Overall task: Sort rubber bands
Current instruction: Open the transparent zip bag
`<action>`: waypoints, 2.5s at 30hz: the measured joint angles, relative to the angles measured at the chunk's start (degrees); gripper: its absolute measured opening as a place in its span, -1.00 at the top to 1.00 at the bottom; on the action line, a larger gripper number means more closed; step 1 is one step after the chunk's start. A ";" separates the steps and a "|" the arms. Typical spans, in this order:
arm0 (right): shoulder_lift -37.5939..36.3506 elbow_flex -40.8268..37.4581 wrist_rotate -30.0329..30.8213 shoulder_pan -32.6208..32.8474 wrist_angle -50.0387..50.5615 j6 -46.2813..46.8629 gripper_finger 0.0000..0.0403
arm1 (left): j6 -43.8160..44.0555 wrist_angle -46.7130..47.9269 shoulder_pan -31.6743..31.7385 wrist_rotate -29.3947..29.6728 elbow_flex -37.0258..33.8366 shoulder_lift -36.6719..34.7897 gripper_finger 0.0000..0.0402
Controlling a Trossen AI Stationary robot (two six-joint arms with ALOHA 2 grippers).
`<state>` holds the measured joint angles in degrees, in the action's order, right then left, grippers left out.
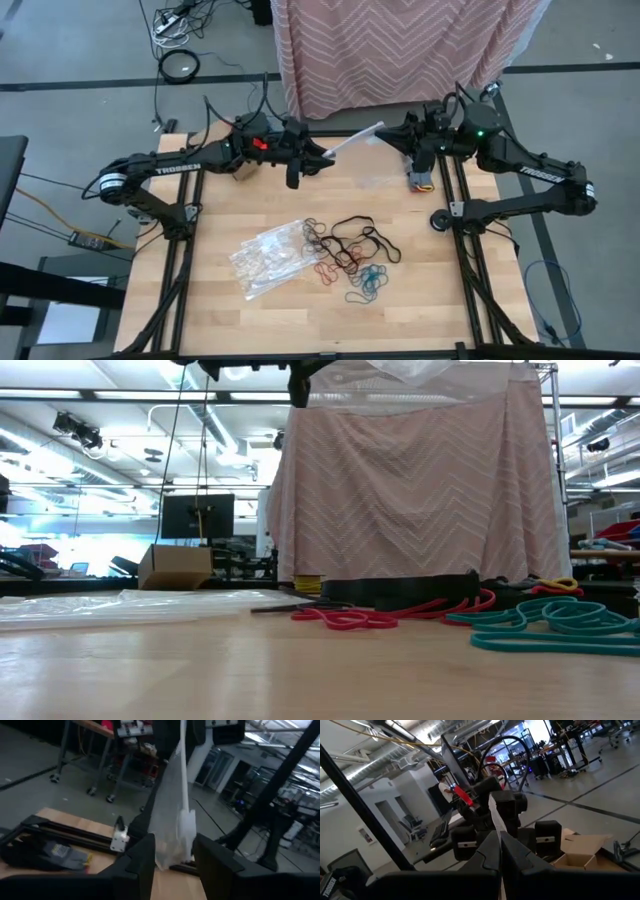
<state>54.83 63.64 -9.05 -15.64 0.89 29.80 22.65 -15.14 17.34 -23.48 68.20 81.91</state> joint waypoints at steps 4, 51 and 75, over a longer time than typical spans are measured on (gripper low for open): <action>0.00 0.00 -0.01 0.00 0.00 0.00 1.00 | 0.03 0.61 0.28 0.40 0.00 0.00 0.58; 26.71 20.47 -15.58 1.79 29.99 -32.26 0.32 | -32.56 65.51 0.52 -2.06 22.78 7.72 1.00; 31.64 20.79 -14.13 1.26 26.06 -34.14 0.47 | -29.85 58.38 -0.84 -3.48 22.80 8.94 1.00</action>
<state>86.47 84.42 -23.19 -14.38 26.95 -4.34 -7.20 43.24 16.50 -26.96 91.01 90.85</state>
